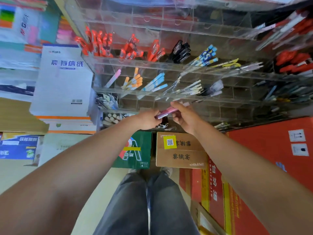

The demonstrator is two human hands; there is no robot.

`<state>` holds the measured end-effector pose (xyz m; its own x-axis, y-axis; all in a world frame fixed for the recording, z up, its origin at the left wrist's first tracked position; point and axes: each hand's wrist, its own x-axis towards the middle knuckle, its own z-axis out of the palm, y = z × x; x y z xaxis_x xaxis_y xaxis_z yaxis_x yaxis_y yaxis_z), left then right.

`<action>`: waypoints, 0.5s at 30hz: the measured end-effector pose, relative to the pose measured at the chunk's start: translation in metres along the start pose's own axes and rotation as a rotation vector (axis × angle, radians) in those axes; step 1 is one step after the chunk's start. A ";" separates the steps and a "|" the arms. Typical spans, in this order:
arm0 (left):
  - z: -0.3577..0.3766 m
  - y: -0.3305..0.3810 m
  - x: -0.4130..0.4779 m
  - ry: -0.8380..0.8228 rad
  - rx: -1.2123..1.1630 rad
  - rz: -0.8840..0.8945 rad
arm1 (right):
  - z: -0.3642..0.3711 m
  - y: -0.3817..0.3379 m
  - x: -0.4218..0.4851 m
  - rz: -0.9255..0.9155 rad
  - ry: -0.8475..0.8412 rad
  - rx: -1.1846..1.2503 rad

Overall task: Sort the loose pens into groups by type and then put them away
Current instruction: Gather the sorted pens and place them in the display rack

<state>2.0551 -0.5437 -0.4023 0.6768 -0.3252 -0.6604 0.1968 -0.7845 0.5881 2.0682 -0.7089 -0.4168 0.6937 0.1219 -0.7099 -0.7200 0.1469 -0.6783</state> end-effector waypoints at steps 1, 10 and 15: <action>-0.001 -0.006 -0.002 0.003 0.012 -0.010 | 0.006 0.002 0.000 0.031 -0.023 -0.035; -0.015 -0.069 -0.015 0.284 0.046 -0.089 | 0.065 0.007 0.015 -0.069 0.105 0.047; -0.023 -0.119 -0.014 0.365 0.256 -0.106 | 0.094 0.015 0.034 -0.114 0.355 0.174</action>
<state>2.0385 -0.4340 -0.4525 0.8771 -0.0646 -0.4760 0.1281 -0.9236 0.3614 2.0829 -0.6101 -0.4331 0.6962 -0.2467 -0.6741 -0.6034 0.3075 -0.7357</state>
